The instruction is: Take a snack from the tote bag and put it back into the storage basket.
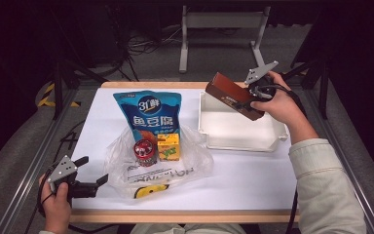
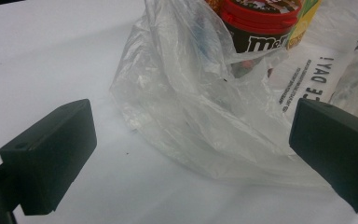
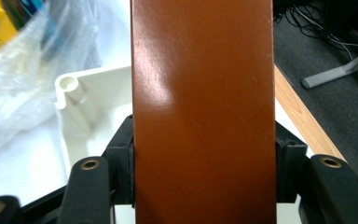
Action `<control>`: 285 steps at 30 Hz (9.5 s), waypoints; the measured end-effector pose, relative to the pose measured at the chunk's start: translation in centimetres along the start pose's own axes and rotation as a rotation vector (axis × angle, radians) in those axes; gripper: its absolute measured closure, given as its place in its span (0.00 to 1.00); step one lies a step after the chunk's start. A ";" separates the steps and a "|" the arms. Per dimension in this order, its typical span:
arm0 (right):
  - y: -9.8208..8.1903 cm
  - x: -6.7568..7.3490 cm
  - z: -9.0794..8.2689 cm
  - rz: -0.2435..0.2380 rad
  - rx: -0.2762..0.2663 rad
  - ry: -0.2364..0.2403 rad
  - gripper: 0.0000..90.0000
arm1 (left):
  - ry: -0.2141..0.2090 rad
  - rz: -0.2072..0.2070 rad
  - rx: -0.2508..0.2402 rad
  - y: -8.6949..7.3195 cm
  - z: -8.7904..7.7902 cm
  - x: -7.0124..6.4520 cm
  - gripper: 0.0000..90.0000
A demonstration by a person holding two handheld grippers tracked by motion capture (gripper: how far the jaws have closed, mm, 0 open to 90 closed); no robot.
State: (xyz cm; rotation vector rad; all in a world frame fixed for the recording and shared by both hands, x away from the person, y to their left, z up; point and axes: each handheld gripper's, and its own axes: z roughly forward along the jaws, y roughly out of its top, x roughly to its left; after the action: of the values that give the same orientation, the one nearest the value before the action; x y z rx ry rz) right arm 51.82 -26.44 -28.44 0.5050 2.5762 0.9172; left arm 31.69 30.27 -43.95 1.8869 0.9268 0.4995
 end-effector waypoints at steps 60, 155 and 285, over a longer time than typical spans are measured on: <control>-6.1 -1.9 7.4 0.092 0.183 0.003 0.47 | -0.001 -0.002 -0.011 0.0 0.1 0.1 0.01; -7.1 3.1 3.7 0.348 0.054 -0.095 1.00 | -0.033 0.034 -0.041 1.0 0.9 0.2 0.01; 7.4 7.6 1.3 0.223 -0.399 0.023 0.30 | -0.050 0.044 -0.040 1.0 1.0 0.1 0.01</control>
State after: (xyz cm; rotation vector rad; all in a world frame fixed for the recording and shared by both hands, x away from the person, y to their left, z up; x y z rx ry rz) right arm 47.32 -17.03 -26.19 0.6711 2.2975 1.4767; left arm 32.85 29.53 -43.52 1.8787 0.8382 0.4914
